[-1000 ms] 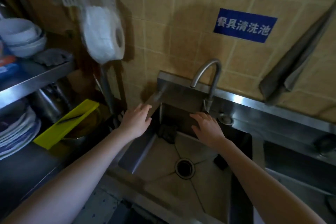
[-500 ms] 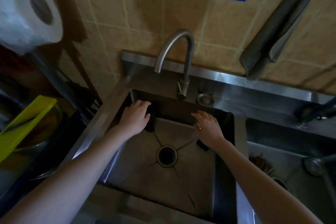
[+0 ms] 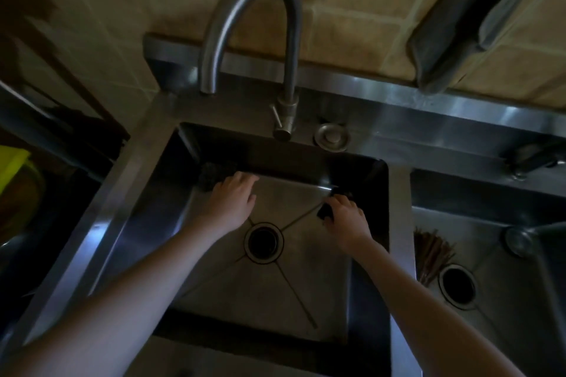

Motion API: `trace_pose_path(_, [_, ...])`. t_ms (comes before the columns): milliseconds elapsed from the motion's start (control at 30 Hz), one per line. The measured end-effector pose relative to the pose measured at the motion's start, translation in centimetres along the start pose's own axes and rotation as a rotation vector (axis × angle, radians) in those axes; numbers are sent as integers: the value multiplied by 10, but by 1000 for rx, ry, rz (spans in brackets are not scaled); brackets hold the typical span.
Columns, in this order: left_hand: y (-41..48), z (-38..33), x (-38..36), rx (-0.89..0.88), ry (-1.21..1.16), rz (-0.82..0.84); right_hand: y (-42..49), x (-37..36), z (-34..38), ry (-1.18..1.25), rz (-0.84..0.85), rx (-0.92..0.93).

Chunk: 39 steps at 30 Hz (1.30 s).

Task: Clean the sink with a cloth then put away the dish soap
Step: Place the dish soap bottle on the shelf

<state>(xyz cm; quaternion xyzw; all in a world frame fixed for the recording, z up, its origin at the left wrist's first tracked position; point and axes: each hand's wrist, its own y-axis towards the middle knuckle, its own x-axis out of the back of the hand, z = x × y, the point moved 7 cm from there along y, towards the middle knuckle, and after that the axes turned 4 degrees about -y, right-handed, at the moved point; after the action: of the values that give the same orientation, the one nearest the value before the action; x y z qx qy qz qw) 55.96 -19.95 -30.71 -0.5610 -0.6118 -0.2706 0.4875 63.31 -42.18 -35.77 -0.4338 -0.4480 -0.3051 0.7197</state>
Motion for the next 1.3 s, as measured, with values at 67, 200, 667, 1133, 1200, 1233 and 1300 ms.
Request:
trace_pose_path(67, [5, -1, -15, -4, -6, 37, 2, -14, -7, 20, 37, -37])
trace_pose_path(200, [16, -1, -43, 11, -47, 123, 4, -39, -17, 81, 88, -97])
trace_pose_path(667, [47, 5, -100, 12, -8, 179, 48, -88, -50, 210, 47, -358])
trace_pose_path(1133, [63, 31, -123, -13, 10, 158, 89, -120, -70, 215, -8, -445])
trace_pose_path(1200, [64, 35, -124, -14, 10, 150, 95, -122, -67, 193, -20, -445])
trace_pose_path(1233, [65, 37, -124, -10, 4, 146, 97, -124, -66, 183, -22, -443])
trace_pose_path(1300, [66, 42, -125, -1, 3, 138, 100, -128, -67, 171, -36, -453])
